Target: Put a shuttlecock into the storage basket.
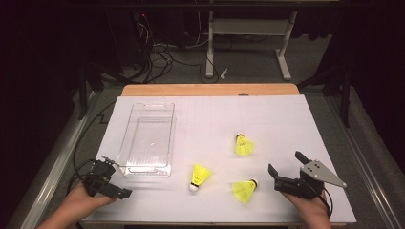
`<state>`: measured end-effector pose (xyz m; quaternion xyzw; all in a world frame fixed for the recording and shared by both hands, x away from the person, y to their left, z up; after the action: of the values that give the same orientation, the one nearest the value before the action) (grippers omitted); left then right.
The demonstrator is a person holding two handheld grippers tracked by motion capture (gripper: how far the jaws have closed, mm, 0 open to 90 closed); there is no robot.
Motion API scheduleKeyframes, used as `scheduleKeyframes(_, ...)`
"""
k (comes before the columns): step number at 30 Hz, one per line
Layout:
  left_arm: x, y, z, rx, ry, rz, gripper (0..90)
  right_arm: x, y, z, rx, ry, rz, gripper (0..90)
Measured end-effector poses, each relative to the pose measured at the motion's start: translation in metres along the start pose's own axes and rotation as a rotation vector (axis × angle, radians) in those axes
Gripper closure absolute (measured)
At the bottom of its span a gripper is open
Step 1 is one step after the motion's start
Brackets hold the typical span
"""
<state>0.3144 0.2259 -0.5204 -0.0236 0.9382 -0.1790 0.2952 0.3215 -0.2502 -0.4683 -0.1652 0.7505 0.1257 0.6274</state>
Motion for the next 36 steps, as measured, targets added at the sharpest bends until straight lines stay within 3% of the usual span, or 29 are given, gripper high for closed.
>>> scheduleKeyframes(6, 0.006, -0.005, -0.001, -0.018, 0.040, 0.053, 0.6, 0.000, 0.001, -0.001, -0.010, 0.005, 0.000, 0.2)
scheduleKeyframes(11, 0.009, -0.011, -0.003, -0.011, 0.081, 0.032, 0.6, 0.000, 0.001, -0.001, -0.009, 0.003, -0.006, 0.2)
scheduleKeyframes(20, 0.015, -0.019, -0.003, -0.034, 0.131, 0.066, 0.6, -0.001, 0.002, -0.001, -0.008, 0.003, -0.008, 0.2)
scheduleKeyframes(30, 0.019, -0.039, -0.005, 0.014, 0.157, 0.057, 0.6, -0.001, 0.002, -0.001, -0.011, 0.005, -0.007, 0.2)
scheduleKeyframes(36, 0.020, -0.047, -0.004, 0.014, 0.169, 0.073, 0.6, -0.002, 0.003, -0.001, -0.013, 0.004, -0.015, 0.2)
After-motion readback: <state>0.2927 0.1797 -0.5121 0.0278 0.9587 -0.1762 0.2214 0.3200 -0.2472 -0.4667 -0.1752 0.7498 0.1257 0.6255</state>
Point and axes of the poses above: each handheld gripper's, and its own axes: z roughly forward along the jaws, x roughly out of its underside, y roughly to its left, the point moved 7 cm from there along z, roughly forward along the jaws, and after that the axes turned 7 degrees about -y, right-handed, at the moved point
